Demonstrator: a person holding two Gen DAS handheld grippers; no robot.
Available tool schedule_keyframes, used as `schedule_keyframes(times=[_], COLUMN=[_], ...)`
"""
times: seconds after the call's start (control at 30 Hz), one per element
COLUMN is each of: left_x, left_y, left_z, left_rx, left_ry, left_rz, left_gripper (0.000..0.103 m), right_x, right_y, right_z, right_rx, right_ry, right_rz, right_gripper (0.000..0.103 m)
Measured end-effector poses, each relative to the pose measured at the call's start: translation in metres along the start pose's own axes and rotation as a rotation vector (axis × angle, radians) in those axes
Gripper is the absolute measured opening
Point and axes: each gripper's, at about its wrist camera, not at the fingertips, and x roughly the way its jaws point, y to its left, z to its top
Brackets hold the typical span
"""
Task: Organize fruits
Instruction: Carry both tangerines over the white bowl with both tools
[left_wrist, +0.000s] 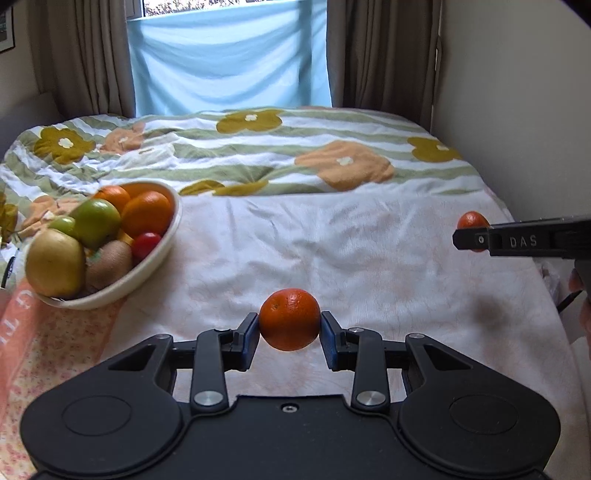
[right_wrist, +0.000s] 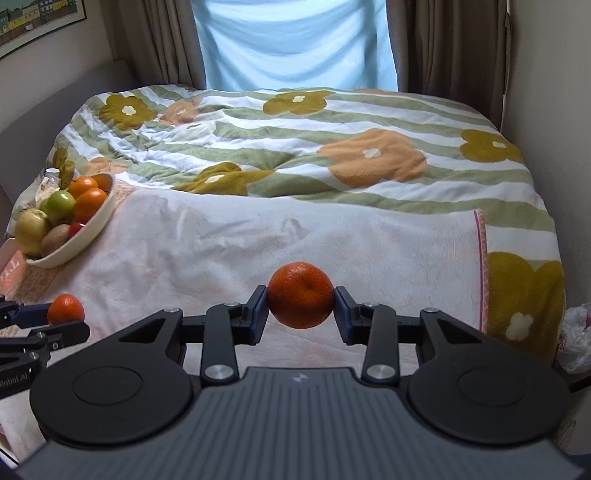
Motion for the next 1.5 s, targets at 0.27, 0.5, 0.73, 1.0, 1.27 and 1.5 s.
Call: schedule_keyframes(times=[0.27,0.5,0.73,1.0,1.27,1.5], left_x=[-0.05,-0.083,-0.092,-0.076,-0.034,0.017], left_y=[0.031,0.071,0.12,0.179,0.227,0.254], left_z=[0.02,0.036,0.057,0.086,0.104,0.115], left_rx=[-0.049,-0.07,-0.035,0.027,0.086,0.126], left_ry=[-0.085,-0.142,-0.153,-0.146,-0.107,-0.045], left_rz=[0.041,0.076,0.065,0.037,-0.001,-0.043], left_gripper=[0.039,0.039,0.039,0.039,0.039,0.039], right_x=[-0.046,-0.077,-0.087,-0.062,-0.011,0.038], right_y=[0.051,0.102,0.16,0.219,0.269,0.294], right_z=[0.02,0.041,0.063,0.091,0.113,0.126], right_rx=[-0.037,-0.037,-0.027,0.002,0.024,0.025], right_ry=[-0.024,-0.044,-0.062,-0.071,-0.066,-0.044], right_rz=[0.034,0.073,0.071,0.063,0.033,-0.015], right_gripper=[0.052,0.052,0.052,0.052,0.052,0.052])
